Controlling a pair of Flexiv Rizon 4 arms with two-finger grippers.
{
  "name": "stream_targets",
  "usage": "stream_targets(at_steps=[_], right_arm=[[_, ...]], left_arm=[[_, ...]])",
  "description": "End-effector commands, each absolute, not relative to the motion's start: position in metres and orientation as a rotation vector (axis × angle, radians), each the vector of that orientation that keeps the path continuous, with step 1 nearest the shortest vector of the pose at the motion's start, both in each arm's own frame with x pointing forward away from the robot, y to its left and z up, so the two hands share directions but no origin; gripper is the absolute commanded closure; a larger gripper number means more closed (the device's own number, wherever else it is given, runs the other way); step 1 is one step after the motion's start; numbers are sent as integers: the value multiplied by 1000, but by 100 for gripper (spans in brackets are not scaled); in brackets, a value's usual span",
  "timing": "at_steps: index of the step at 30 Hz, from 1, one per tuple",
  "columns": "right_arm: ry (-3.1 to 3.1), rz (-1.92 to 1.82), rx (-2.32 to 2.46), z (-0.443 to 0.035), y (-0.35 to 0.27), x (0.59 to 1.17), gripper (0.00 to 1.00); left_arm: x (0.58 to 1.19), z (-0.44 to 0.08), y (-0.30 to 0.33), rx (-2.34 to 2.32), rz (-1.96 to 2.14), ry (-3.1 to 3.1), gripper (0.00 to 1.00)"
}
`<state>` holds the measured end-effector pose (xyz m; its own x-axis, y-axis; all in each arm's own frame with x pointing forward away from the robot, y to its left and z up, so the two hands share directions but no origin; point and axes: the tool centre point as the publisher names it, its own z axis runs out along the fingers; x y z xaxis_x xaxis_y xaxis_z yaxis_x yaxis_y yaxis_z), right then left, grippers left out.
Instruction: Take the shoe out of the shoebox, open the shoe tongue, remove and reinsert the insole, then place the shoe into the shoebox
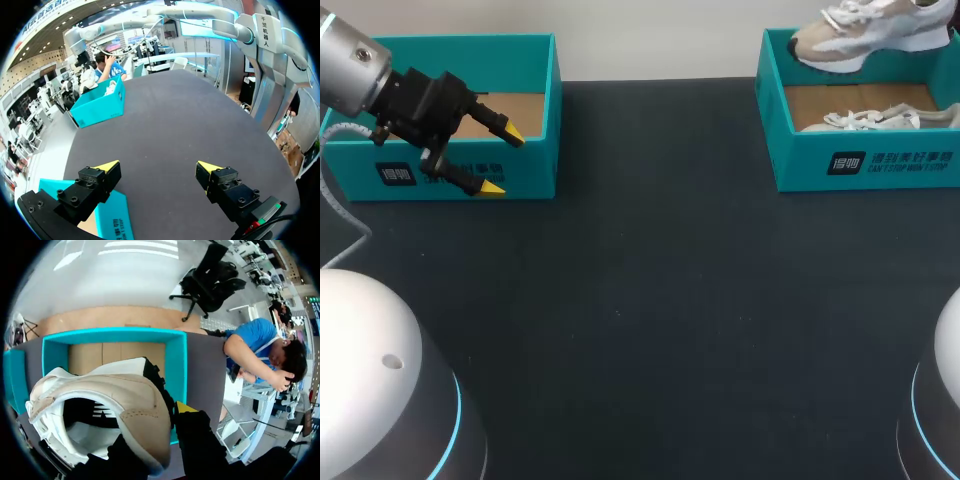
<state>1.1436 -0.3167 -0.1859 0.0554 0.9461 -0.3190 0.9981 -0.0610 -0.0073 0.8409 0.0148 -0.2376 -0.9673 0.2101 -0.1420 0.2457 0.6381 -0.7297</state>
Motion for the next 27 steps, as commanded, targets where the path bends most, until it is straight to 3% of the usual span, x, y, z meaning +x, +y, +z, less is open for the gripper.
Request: stream_targets(at_steps=[1, 27], right_arm=[[1806, -349, 2245, -184, -315, 1143, 100], [1713, -319, 2300, -227, -323, 1123, 100]], left_arm=[[841, -238, 15, 391, -1255, 2805, 0], [841, -238, 15, 391, -1255, 2805, 0]])
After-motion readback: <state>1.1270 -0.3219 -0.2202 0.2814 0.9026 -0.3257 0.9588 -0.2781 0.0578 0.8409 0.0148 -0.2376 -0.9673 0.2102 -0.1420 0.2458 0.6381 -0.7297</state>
